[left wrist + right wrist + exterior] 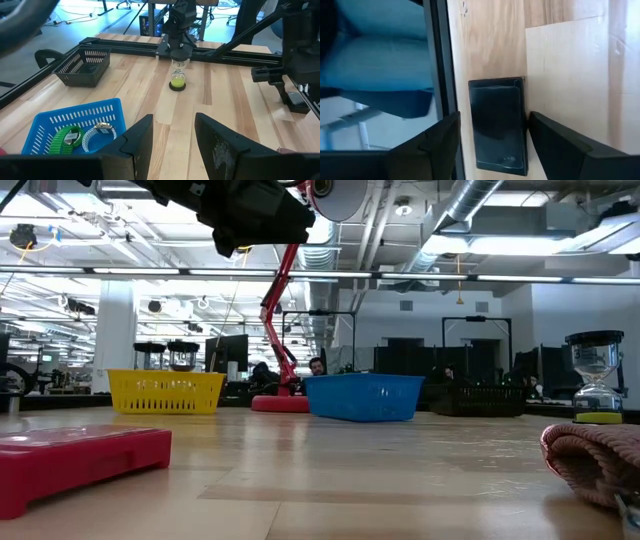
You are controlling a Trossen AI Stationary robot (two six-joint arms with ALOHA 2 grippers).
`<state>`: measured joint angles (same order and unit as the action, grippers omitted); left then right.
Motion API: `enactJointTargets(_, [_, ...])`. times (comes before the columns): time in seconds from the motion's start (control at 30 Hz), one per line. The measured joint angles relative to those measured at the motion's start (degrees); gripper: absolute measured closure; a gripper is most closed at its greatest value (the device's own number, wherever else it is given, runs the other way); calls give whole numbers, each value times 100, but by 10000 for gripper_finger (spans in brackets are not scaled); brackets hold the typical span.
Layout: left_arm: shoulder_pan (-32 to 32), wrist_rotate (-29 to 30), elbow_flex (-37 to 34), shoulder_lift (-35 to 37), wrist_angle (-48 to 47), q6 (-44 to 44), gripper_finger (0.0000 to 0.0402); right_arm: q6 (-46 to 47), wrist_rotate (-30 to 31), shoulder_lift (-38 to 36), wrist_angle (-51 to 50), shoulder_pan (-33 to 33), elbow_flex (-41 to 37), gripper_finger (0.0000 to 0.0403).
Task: Pick & Place Office items
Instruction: Put the black digital clock into the black bin
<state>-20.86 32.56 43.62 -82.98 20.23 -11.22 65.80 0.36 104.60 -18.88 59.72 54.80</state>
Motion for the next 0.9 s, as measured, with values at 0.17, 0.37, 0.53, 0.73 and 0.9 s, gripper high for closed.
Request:
enactJointTargets(0.17, [0, 0, 0, 0, 11, -2, 262, -658, 145, 242, -811, 28, 574, 200])
enactJointTargets(0.37, [-1, 0, 0, 0, 17, -17, 262, -732, 282, 532, -1312, -44, 1104, 231])
enactJointTargets(0.53, [-6, -2, 0, 0, 20, -17, 262, -704, 303, 675, -1599, -44, 1266, 244])
enactJointTargets(0.73, [-4, -2, 0, 0, 33, -17, 262, -276, 217, 631, -1626, -163, 1263, 246])
enactJointTargets(0.9, [-6, 0, 0, 0, 45, -17, 262, -596, 271, 398, -1672, -260, 1219, 255])
